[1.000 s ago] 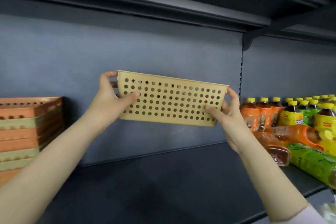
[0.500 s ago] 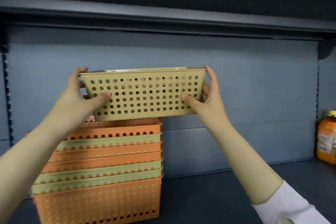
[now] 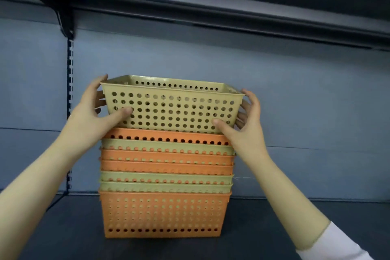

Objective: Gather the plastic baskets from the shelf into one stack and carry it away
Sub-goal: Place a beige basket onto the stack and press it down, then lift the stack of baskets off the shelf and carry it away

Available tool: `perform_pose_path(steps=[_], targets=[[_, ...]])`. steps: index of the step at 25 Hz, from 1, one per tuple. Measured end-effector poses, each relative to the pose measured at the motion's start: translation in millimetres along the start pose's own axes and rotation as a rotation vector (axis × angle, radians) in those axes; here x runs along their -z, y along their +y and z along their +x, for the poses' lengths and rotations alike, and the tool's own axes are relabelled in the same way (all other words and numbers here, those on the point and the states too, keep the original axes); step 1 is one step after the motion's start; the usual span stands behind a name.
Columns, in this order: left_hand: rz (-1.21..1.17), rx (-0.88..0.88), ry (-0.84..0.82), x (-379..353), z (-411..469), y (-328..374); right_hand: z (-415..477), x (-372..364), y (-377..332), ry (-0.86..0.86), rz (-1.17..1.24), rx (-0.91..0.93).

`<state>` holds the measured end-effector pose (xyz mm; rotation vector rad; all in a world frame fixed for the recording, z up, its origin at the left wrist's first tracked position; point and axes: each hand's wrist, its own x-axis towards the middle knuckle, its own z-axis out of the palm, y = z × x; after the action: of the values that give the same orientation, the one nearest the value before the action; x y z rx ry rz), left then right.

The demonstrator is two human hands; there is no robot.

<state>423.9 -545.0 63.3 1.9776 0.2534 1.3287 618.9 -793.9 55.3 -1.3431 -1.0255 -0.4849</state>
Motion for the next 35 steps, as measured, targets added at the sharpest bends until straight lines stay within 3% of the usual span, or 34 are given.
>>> perform_pose_path(steps=[5, 10, 15, 23, 25, 29, 35], targets=[[-0.082, -0.014, 0.02, -2, -14, -11, -12, 3, 2, 0.024, -0.059, -0.001], [-0.307, 0.134, -0.06, -22, -38, -22, -28, 3, 16, -0.033, -0.16, -0.044], [-0.32, 0.122, 0.0, -44, -59, -6, -45, 22, 23, -0.113, -0.044, -0.133], [-0.326, 0.049, 0.016, -103, -113, 35, -58, 102, 36, -0.101, 0.058, -0.189], [-0.353, 0.114, 0.019, -117, -134, 37, -69, 119, 49, -0.175, 0.087, -0.228], [-0.383, 0.331, 0.055, -130, -159, 32, -97, 121, 70, -0.374, 0.204, -0.502], [-0.282, 0.551, -0.015, -145, -208, 9, -101, 109, 98, -0.404, 0.423, -0.723]])
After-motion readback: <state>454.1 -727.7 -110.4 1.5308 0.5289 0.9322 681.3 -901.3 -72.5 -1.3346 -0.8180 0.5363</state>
